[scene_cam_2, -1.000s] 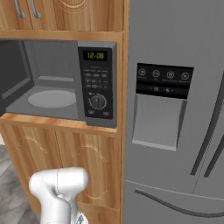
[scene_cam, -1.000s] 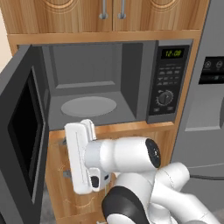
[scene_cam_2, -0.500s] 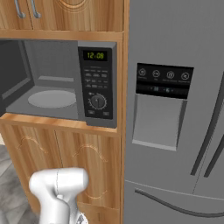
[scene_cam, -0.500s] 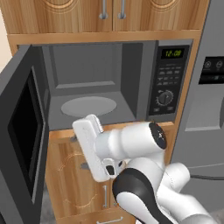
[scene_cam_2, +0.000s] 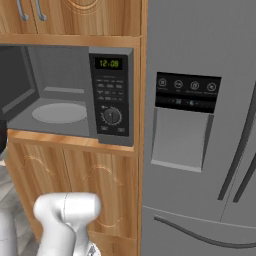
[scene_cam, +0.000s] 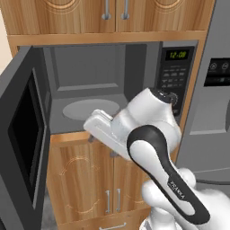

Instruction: Place the sponge inside the microwave to prepare for sanitizing.

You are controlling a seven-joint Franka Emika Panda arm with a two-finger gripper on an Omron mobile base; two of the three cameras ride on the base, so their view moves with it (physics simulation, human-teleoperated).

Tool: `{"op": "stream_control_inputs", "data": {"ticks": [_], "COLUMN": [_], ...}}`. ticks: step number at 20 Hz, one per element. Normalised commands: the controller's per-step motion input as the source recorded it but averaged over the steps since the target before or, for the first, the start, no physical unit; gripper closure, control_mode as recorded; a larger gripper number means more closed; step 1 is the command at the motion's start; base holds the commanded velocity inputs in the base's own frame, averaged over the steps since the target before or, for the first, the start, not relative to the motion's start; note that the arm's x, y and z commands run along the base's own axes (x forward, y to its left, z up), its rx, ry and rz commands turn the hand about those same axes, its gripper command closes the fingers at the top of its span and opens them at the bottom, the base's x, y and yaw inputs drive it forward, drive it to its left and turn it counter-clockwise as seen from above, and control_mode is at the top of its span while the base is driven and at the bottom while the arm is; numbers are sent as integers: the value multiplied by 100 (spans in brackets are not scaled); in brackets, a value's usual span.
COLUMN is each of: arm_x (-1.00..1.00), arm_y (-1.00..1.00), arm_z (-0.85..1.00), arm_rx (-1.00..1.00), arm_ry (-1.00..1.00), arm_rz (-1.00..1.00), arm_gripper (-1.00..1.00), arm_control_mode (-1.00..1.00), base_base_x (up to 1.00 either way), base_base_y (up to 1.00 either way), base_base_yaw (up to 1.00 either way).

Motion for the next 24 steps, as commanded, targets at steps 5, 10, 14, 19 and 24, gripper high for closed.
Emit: {"op": "stream_control_inputs", "data": {"ticks": [5, 10, 14, 19, 24], "arm_x": [34, 16, 1, 0, -1], "arm_y": [-70, -69, -78, -69, -30], "arm_z": [3, 0, 0, -20, -6], "arm_rx": [-46, -47, -42, -11, 9], "arm_ry": [0, -3, -14, -10, 4], "arm_rz": [38, 37, 38, 33, 0], "arm_gripper": [-100, -100, -100, -100, -100], "arm_control_mode": [-100, -100, -100, -100, -100], "base_base_x": [0, 0, 0, 0, 0], "base_base_y": [0, 0, 0, 0, 0], "base_base_yaw": [0, 0, 0, 0, 0]}}
